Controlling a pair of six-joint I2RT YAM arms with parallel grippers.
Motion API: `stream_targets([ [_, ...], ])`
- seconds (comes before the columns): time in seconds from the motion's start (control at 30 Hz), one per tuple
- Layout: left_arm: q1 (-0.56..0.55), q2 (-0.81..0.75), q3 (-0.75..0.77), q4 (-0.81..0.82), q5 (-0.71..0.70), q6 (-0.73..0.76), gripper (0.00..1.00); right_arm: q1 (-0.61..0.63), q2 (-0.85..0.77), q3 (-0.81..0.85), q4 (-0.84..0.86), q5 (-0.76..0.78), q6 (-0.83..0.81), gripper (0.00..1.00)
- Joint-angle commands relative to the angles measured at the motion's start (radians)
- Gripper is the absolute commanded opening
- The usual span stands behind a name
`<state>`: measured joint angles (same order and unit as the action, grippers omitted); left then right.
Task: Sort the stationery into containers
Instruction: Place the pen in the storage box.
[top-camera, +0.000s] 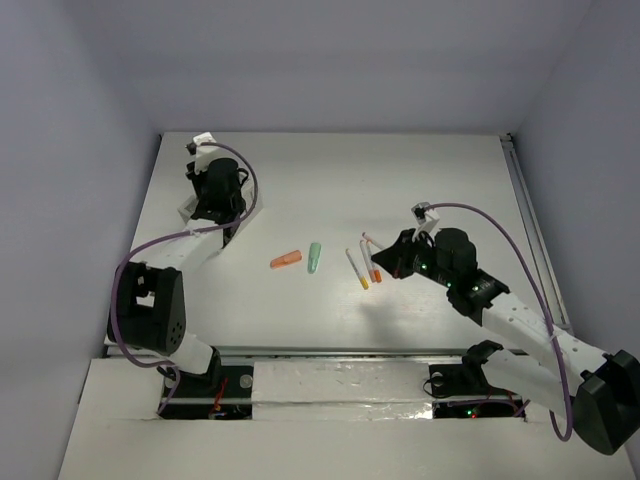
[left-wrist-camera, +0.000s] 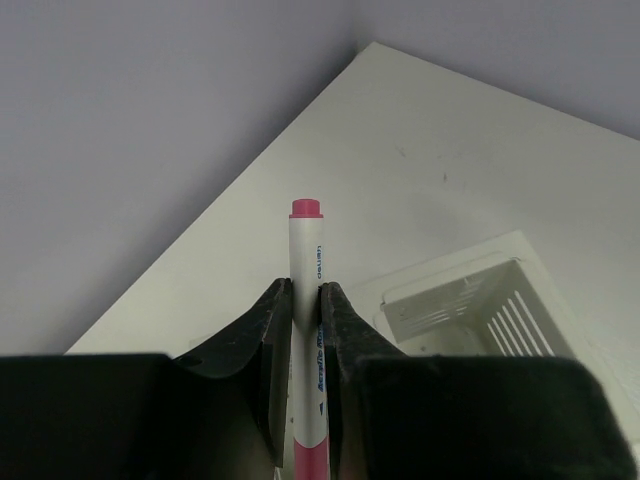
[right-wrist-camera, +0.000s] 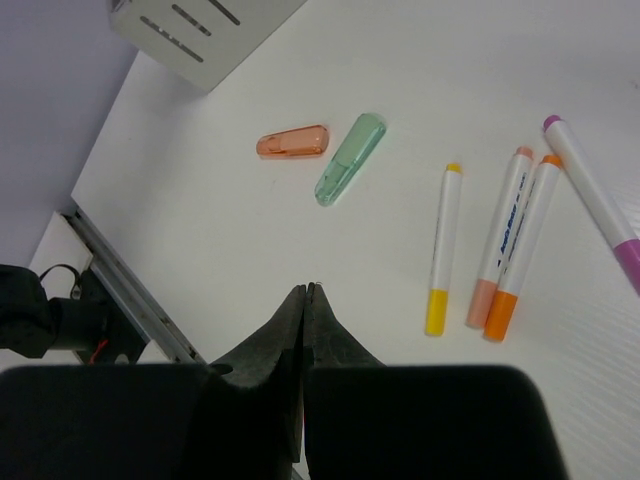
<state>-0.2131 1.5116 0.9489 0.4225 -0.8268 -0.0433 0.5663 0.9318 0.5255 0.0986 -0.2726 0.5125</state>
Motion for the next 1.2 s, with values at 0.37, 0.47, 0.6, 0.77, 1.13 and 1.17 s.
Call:
stream_targets([
  [0.37, -0.023, 0.035, 0.004, 0.127, -0.110, 0.103, 0.00, 0.024, 0.012, 0.014, 0.064, 0.030, -0.017, 0.00],
  [0.47, -0.023, 0.058, 0.001, 0.145, -0.120, 0.123, 0.00, 0.024, 0.012, 0.013, 0.069, 0.030, -0.016, 0.00],
  [0.6, -0.023, 0.075, -0.021, 0.193, -0.149, 0.154, 0.07, 0.024, 0.013, 0.011, 0.070, 0.033, -0.016, 0.00],
  [0.77, -0.032, 0.068, -0.033, 0.200, -0.153, 0.154, 0.18, 0.024, 0.019, 0.010, 0.078, 0.039, -0.017, 0.00],
  [1.13, -0.146, -0.040, -0.003, 0.139, -0.175, 0.080, 0.48, 0.033, 0.036, 0.024, 0.052, 0.067, -0.034, 0.00],
  [1.17, -0.185, -0.075, 0.032, 0.084, -0.170, 0.062, 0.45, 0.033, 0.042, 0.031, 0.026, 0.084, -0.038, 0.00],
])
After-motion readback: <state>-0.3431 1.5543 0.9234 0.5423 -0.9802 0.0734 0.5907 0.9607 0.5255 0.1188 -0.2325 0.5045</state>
